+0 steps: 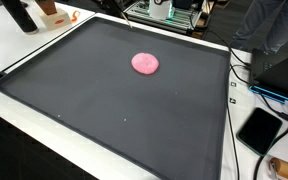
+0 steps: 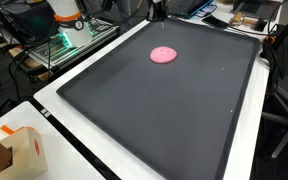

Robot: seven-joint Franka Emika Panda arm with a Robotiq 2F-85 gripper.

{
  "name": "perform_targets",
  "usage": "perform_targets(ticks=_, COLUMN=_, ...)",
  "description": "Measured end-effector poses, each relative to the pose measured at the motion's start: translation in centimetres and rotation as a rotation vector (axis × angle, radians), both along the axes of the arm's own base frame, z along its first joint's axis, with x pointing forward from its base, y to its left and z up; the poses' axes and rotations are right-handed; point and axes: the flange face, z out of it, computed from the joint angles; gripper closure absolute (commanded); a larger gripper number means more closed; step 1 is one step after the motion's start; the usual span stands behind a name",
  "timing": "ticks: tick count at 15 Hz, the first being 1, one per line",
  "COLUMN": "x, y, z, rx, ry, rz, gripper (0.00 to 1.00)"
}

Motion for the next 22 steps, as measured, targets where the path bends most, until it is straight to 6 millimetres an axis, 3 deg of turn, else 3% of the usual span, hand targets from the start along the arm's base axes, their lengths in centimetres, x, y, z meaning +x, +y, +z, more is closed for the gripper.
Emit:
perform_targets(ticks=10, x=-0.5, y=-4.6, z=-5.6, rx=0.05, ry=0.095, rz=-0.083, gripper=0.97)
perform_targets(ticks=22, x=-1.0, y=-5.8, z=-10.3, rx=0.063, ry=0.177, rz=-0.106, gripper=0.97)
